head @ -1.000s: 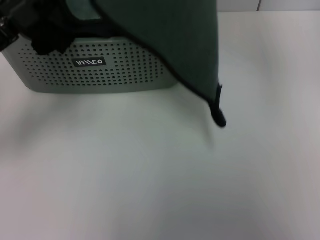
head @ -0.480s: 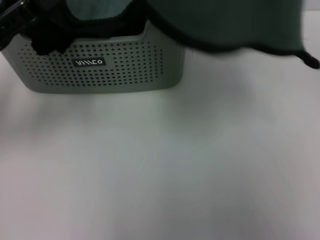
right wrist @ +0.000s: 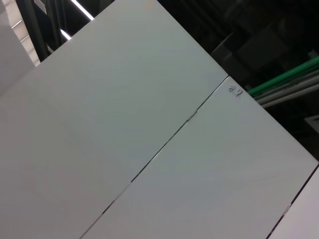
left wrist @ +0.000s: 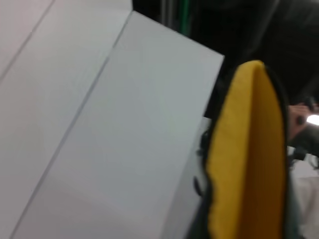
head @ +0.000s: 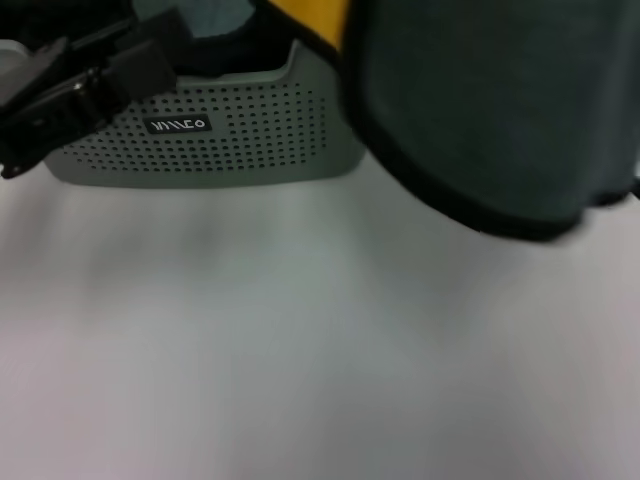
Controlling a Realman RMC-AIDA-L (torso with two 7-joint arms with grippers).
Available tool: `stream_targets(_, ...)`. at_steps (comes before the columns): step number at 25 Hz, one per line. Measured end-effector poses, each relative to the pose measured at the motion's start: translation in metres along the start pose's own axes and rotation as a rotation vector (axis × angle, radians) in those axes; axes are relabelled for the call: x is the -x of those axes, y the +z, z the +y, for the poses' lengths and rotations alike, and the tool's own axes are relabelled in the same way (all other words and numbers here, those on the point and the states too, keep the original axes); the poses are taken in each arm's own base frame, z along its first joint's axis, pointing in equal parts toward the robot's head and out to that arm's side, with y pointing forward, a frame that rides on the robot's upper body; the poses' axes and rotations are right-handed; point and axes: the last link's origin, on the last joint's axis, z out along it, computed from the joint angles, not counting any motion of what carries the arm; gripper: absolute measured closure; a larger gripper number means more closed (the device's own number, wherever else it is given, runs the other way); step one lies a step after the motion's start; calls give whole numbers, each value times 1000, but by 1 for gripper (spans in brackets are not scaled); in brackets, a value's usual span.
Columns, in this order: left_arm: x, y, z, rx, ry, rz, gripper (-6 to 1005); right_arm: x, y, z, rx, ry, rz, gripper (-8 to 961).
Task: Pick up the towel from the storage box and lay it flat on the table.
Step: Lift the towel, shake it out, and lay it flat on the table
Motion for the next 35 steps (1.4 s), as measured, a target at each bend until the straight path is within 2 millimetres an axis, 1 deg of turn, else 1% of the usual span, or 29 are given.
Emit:
stream_targets(7, 0, 10, -2, 32, 4, 7, 472, -5, -1, 4, 7, 15, 8, 911)
stream_targets(9, 1, 17, -4, 46, -2, 4, 473, -9, -2, 3, 3, 17, 5, 910)
stream_targets(11, 2, 23, -8, 54, 1, 6, 473, -13, -2, 0, 0, 21, 2, 909)
stream_targets(16, 2, 27, -15, 50, -20, 18, 473, -21, 0, -9, 1, 47, -13, 906)
stream_targets(20, 6, 32, -17, 62, -43, -9, 473, -25, 3, -13, 7, 63, -23, 904)
stream_targets(23, 12, 37, -16, 81, -57, -35, 474, -32, 7, -12, 16, 79, -18, 903)
stream_targets(30, 20, 57, -16, 140, -81, -64, 474, -58, 17, -12, 28, 138, 15, 899)
stream_targets(35, 20, 59, -17, 144, -74, -58, 474, -65, 19, -14, 25, 158, 18, 897)
